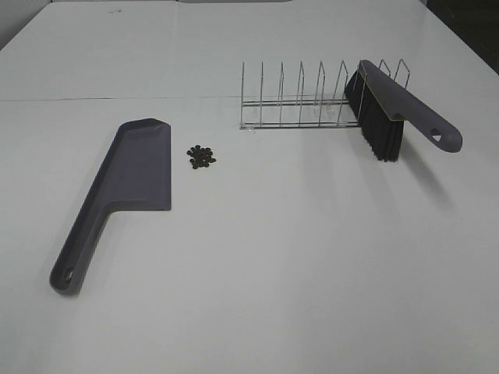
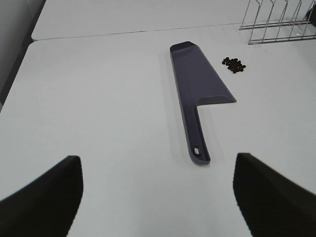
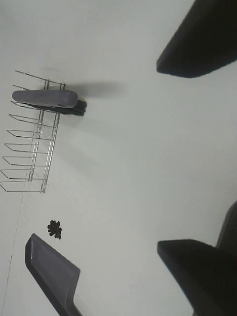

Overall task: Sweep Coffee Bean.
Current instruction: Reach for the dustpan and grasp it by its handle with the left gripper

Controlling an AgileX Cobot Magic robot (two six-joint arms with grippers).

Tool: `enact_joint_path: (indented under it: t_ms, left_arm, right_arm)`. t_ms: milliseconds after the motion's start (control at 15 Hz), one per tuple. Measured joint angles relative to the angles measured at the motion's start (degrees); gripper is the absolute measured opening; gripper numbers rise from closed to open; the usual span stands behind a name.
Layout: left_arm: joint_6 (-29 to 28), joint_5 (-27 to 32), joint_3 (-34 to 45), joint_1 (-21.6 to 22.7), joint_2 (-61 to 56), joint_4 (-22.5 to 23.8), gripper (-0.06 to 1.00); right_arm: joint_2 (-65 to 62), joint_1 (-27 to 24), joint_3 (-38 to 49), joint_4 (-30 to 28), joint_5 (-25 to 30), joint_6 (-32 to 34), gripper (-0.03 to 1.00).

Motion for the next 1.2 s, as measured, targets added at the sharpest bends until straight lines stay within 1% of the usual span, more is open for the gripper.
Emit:
enact_joint_path:
  t_ms: [1200]
  left_arm:
    - [0.0, 0.0, 0.0, 0.0, 0.0, 0.0, 0.76]
  right_arm:
    - [0.0, 0.0, 0.0, 0.0, 0.0, 0.0, 0.76]
